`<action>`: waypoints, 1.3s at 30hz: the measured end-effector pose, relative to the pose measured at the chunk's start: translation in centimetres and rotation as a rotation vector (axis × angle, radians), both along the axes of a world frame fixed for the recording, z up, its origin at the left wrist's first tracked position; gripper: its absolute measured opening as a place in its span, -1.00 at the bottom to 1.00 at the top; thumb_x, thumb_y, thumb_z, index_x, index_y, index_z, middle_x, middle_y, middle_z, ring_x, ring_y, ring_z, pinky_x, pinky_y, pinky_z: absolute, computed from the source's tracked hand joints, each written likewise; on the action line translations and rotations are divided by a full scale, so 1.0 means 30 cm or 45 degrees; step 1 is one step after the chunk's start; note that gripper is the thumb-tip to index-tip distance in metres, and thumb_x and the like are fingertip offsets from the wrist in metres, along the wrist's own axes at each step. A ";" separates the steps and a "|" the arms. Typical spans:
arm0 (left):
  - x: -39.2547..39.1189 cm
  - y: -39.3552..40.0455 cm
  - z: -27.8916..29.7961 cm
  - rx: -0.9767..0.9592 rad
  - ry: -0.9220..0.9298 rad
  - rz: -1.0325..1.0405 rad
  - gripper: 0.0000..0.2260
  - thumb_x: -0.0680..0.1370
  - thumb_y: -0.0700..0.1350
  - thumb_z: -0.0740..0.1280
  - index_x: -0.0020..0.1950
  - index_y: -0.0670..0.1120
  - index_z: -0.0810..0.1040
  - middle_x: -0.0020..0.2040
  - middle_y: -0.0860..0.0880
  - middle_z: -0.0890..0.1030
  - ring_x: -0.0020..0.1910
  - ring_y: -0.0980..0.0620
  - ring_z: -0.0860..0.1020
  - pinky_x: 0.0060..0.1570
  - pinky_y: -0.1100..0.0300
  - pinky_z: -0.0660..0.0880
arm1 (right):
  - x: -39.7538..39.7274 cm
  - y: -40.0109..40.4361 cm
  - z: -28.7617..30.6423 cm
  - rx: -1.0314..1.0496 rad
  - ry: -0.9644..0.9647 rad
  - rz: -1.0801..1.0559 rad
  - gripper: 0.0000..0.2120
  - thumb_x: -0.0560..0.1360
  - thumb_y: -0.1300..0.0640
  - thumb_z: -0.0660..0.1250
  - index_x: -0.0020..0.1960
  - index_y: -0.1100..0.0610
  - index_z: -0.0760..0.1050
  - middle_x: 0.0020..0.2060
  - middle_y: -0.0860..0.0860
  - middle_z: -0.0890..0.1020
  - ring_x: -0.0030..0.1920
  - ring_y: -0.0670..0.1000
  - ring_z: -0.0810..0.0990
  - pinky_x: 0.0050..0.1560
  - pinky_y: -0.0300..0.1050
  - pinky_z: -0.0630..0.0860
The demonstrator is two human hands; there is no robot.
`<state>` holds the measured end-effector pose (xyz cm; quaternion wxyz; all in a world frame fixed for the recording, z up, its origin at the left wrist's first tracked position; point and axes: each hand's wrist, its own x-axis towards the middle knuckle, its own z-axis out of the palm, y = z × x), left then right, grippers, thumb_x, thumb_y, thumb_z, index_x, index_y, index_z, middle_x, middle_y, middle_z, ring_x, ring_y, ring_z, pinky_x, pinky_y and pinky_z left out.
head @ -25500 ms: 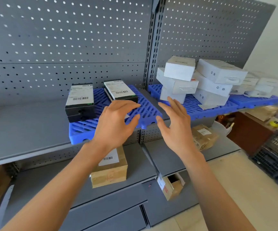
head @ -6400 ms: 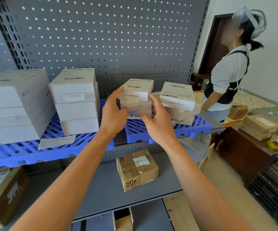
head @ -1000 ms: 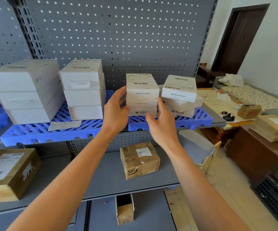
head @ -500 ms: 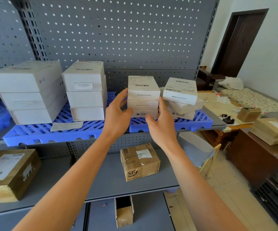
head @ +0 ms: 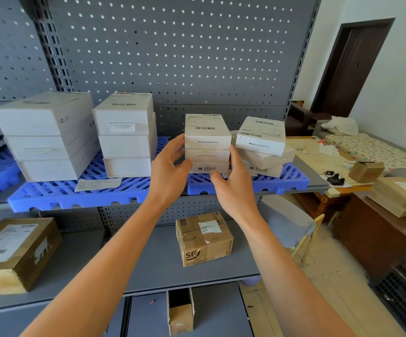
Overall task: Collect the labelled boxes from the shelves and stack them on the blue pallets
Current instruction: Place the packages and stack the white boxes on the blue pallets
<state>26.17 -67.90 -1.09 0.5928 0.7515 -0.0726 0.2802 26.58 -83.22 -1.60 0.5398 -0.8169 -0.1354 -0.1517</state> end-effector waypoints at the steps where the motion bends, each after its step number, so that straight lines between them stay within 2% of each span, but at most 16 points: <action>1: 0.002 0.001 0.000 0.016 0.010 0.003 -0.47 0.56 -0.37 0.28 0.50 -0.01 0.42 0.36 0.10 0.56 0.35 0.10 0.52 0.22 0.11 0.58 | 0.000 -0.002 0.001 -0.004 -0.005 -0.001 -0.33 0.56 0.21 0.32 0.58 -0.01 0.13 0.41 -0.08 0.44 0.38 -0.10 0.41 0.37 -0.07 0.46; 4: -0.003 0.000 0.006 0.075 0.041 0.019 -0.46 0.57 -0.34 0.29 0.50 0.04 0.40 0.36 0.15 0.55 0.36 0.13 0.50 0.23 0.14 0.57 | -0.002 -0.011 0.010 -0.006 -0.033 -0.010 -0.33 0.56 0.22 0.31 0.58 -0.01 0.14 0.43 -0.09 0.42 0.39 -0.11 0.39 0.38 -0.15 0.41; 6: -0.018 -0.005 0.012 0.110 0.041 0.065 -0.48 0.58 -0.31 0.30 0.51 0.02 0.39 0.37 0.17 0.53 0.37 0.16 0.48 0.22 0.31 0.53 | -0.012 -0.020 0.015 -0.012 -0.040 -0.011 -0.34 0.56 0.23 0.30 0.59 -0.01 0.15 0.44 -0.11 0.41 0.38 -0.16 0.37 0.32 -0.31 0.35; 8: -0.043 -0.010 0.018 0.146 0.035 0.135 -0.51 0.59 -0.29 0.32 0.50 0.00 0.40 0.32 0.22 0.51 0.30 0.27 0.46 0.12 0.51 0.46 | -0.026 -0.029 0.016 -0.028 -0.056 -0.014 -0.38 0.57 0.23 0.30 0.57 0.00 0.19 0.40 -0.14 0.42 0.29 -0.29 0.35 0.19 -0.53 0.31; 11: -0.084 -0.013 0.027 0.259 -0.023 0.260 -0.55 0.59 -0.24 0.34 0.46 0.02 0.44 0.22 0.26 0.48 0.17 0.38 0.44 0.10 0.57 0.36 | -0.046 -0.041 0.013 -0.037 -0.135 -0.033 -0.50 0.57 0.26 0.28 0.48 0.03 0.33 0.32 -0.11 0.50 0.14 -0.44 0.38 0.04 -0.67 0.28; 14: -0.118 -0.016 0.035 0.400 -0.127 0.271 -0.64 0.60 -0.25 0.33 0.39 -0.03 0.52 0.29 0.12 0.54 0.27 0.15 0.48 0.26 0.35 0.40 | -0.081 -0.055 0.021 -0.052 -0.173 -0.080 -0.55 0.57 0.26 0.27 0.44 0.05 0.40 0.33 -0.10 0.52 0.24 -0.31 0.40 0.11 -0.67 0.26; 18: -0.157 -0.044 0.047 0.503 -0.165 0.178 -0.69 0.61 -0.23 0.33 0.34 -0.02 0.56 0.23 0.03 0.60 0.16 -0.01 0.53 0.22 0.10 0.51 | -0.138 -0.101 0.037 -0.076 -0.178 -0.167 -0.60 0.59 0.28 0.26 0.41 0.09 0.45 0.33 -0.15 0.48 0.30 -0.32 0.34 0.16 -0.68 0.21; 20: -0.168 -0.066 0.052 0.471 -0.127 0.120 -0.68 0.61 -0.21 0.34 0.35 0.00 0.56 0.26 0.04 0.59 0.21 -0.05 0.53 0.23 0.04 0.52 | -0.161 -0.136 0.043 -0.106 -0.109 -0.225 -0.60 0.60 0.23 0.27 0.43 0.08 0.44 0.43 -0.08 0.44 0.38 -0.19 0.36 0.15 -0.69 0.14; 21: -0.172 -0.078 0.053 0.465 -0.114 0.098 -0.68 0.61 -0.20 0.34 0.36 0.01 0.55 0.29 0.05 0.58 0.26 -0.01 0.52 0.26 0.04 0.51 | -0.170 -0.154 0.043 -0.127 -0.086 -0.242 -0.59 0.61 0.21 0.27 0.44 0.06 0.43 0.47 -0.07 0.41 0.36 -0.11 0.42 0.22 -0.60 0.20; 23: -0.175 -0.105 0.047 0.491 -0.111 0.055 -0.67 0.62 -0.17 0.34 0.38 0.02 0.53 0.33 0.06 0.56 0.35 0.05 0.48 0.32 0.12 0.44 | -0.180 -0.194 0.040 -0.155 -0.069 -0.258 -0.57 0.61 0.18 0.27 0.46 0.01 0.39 0.48 -0.07 0.40 0.12 -0.04 0.53 0.24 -0.29 0.44; 25: -0.177 -0.138 0.038 0.506 -0.102 0.019 -0.67 0.63 -0.15 0.34 0.40 0.02 0.51 0.36 0.07 0.55 0.39 0.05 0.44 0.35 0.15 0.39 | -0.188 -0.240 0.039 -0.172 -0.058 -0.280 -0.55 0.61 0.18 0.26 0.48 0.00 0.37 0.44 -0.08 0.44 -0.08 -0.12 0.48 -0.02 -0.42 0.46; 28: -0.166 -0.189 0.034 0.499 -0.068 -0.002 -0.65 0.62 -0.13 0.34 0.42 0.01 0.49 0.40 0.07 0.51 0.42 0.06 0.41 0.40 0.08 0.39 | -0.179 -0.319 0.042 -0.164 -0.056 -0.325 -0.57 0.61 0.20 0.27 0.46 0.00 0.38 0.23 -0.09 0.52 -0.12 -0.20 0.42 -0.23 -0.58 0.34; 30: -0.147 -0.227 0.039 0.504 -0.059 -0.007 -0.62 0.62 -0.13 0.35 0.44 0.01 0.46 0.44 0.06 0.47 0.45 0.06 0.37 0.43 0.05 0.37 | -0.152 -0.370 0.051 -0.163 -0.077 -0.338 -0.57 0.60 0.18 0.28 0.45 -0.01 0.39 0.04 -0.11 0.52 -0.17 -0.21 0.44 -0.24 -0.50 0.36; 34: -0.087 -0.308 0.034 0.533 -0.068 0.060 -0.55 0.60 -0.14 0.39 0.48 -0.01 0.43 0.51 0.01 0.39 0.51 0.02 0.31 0.44 -0.07 0.37 | -0.059 -0.445 0.066 -0.104 -0.157 -0.288 -0.58 0.58 0.16 0.33 0.42 -0.01 0.40 0.18 -0.19 0.52 0.19 -0.15 0.52 0.10 -0.27 0.51; 37: -0.041 -0.373 0.024 0.489 -0.051 0.143 -0.50 0.58 -0.11 0.42 0.50 0.00 0.41 0.55 0.01 0.32 0.53 0.01 0.29 0.39 -0.13 0.41 | 0.019 -0.494 0.080 -0.034 -0.168 -0.218 -0.54 0.58 0.14 0.37 0.45 0.03 0.38 0.14 -0.24 0.44 0.09 -0.43 0.42 -0.04 -0.61 0.36; 39: -0.017 -0.415 0.019 0.444 -0.053 0.207 -0.49 0.56 -0.08 0.44 0.50 0.06 0.41 0.58 0.04 0.27 0.53 0.02 0.29 0.37 -0.13 0.43 | 0.070 -0.520 0.080 -0.002 -0.169 -0.113 -0.51 0.57 0.11 0.39 0.47 0.06 0.37 0.13 -0.23 0.42 -0.03 -0.61 0.34 -0.10 -0.68 0.28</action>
